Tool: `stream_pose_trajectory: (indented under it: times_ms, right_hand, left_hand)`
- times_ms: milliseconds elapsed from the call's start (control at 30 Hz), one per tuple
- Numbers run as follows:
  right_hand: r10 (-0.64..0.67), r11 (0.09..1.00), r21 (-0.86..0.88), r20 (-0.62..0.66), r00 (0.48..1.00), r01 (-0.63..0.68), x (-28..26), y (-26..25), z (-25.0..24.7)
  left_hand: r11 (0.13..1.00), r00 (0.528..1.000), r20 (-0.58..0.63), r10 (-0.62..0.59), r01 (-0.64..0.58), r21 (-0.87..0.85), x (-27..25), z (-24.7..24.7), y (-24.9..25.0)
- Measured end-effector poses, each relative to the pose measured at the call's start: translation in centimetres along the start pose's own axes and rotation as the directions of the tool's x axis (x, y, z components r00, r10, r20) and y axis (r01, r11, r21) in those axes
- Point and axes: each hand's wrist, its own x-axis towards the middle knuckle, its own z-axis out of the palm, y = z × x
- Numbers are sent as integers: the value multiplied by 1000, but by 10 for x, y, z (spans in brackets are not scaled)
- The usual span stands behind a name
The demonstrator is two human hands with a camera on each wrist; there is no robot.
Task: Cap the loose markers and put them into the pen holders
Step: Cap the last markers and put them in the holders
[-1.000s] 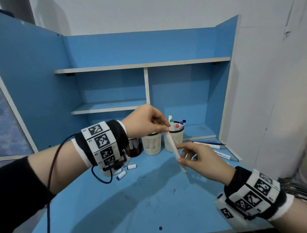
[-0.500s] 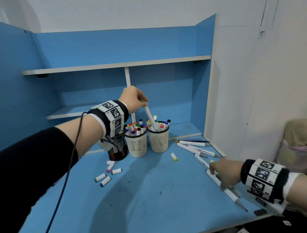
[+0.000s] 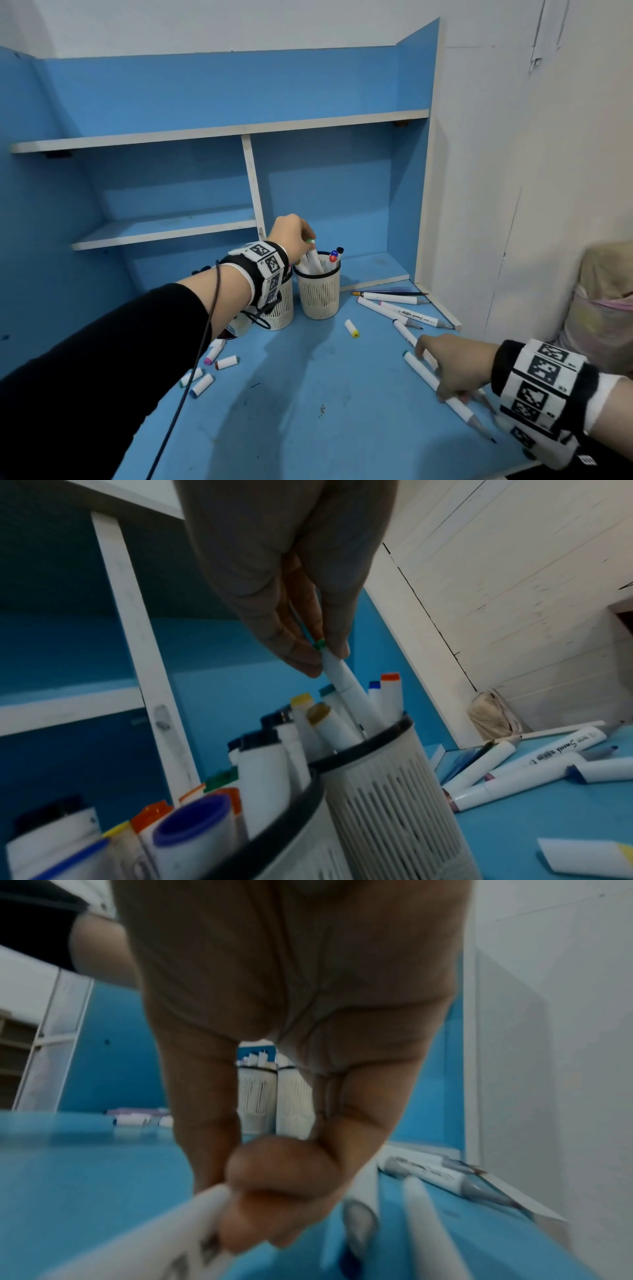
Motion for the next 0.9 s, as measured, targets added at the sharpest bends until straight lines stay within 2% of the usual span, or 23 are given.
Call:
stream_pose_trajectory:
  times_ms: [200, 333, 400, 533, 700, 833, 900]
  right_hand:
    - [-128, 986, 95, -84, 988, 136, -3, -18, -14]
    - [-216, 935, 241, -191, 957, 260, -7, -32, -26]
    - [-250, 872, 351, -281, 926, 342, -9, -39, -29]
    - [-246, 650, 588, -435, 866, 480, -8, -50, -30]
    - [-224, 482, 687, -503, 835, 544, -2, -68, -22]
    - [-195, 373, 750, -513, 836, 546, 6, -88, -14]
    - [-180, 330, 773, -511, 840, 541, 11, -98, -11]
  left_hand:
    - [997, 998, 62, 29, -33, 67, 5, 15, -9]
    - [987, 988, 131, 86, -103, 125, -3, 7, -13]
    - [977, 978, 156, 135, -158, 145, -15, -2, -14]
    - [945, 952, 225, 207, -254, 204, -53, -23, -33]
    - [932, 930, 341, 134, -235, 276, -103, -39, -79]
    - [940, 918, 393, -51, -88, 329, -132, -42, -124]
    - [924, 898, 409, -164, -5, 382, -144, -41, -146]
